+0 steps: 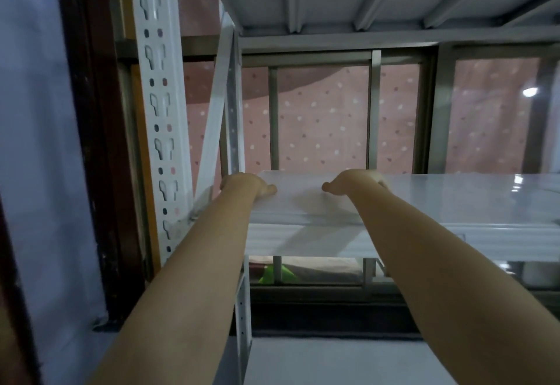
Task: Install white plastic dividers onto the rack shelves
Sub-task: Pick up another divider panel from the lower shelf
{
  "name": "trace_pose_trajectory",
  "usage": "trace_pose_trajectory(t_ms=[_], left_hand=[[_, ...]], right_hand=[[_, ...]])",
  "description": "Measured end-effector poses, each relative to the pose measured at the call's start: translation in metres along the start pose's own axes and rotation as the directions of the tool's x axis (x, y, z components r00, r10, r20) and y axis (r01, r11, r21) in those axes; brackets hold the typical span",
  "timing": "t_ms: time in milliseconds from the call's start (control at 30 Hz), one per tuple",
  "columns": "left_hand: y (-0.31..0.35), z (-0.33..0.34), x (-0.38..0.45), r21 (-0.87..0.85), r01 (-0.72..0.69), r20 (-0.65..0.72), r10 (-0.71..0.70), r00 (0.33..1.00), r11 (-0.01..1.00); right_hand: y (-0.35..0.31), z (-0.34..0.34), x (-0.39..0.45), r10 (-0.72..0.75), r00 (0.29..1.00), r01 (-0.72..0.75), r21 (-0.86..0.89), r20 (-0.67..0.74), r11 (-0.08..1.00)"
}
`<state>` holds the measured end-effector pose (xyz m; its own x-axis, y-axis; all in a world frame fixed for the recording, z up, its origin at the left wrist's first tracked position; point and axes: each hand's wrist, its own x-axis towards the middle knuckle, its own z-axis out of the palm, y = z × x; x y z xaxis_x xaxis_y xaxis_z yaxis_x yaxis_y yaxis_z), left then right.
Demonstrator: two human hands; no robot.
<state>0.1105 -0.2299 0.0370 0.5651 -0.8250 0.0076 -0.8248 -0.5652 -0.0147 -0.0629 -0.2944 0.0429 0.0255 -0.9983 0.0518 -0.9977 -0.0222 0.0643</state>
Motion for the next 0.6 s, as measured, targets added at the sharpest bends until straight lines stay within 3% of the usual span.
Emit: trace_pose_trajectory(t_ms=[400, 533, 600], left_hand=[[0.007, -0.003, 0.02, 0.009, -0.079, 0.016, 0.079, 0.997, 0.997], [0.008, -0.005, 0.022, -0.071, -0.036, 0.001, 0.036, 0.999, 0.997], [0.005, -0.003, 0.023, -0.129, 0.0, -0.031, -0.004, 0.999, 0.992]], right_hand=[[-0.011, -0.002, 0.0, 0.131, 0.989, -0.133, 0.021, 0.069, 0.991], [-0.01, -0.003, 0.001, 0.189, 0.977, -0.194, 0.044, 0.099, 0.98], [-0.014, -0.008, 0.004, 0.148, 0.979, -0.157, 0.053, 0.14, 0.986]])
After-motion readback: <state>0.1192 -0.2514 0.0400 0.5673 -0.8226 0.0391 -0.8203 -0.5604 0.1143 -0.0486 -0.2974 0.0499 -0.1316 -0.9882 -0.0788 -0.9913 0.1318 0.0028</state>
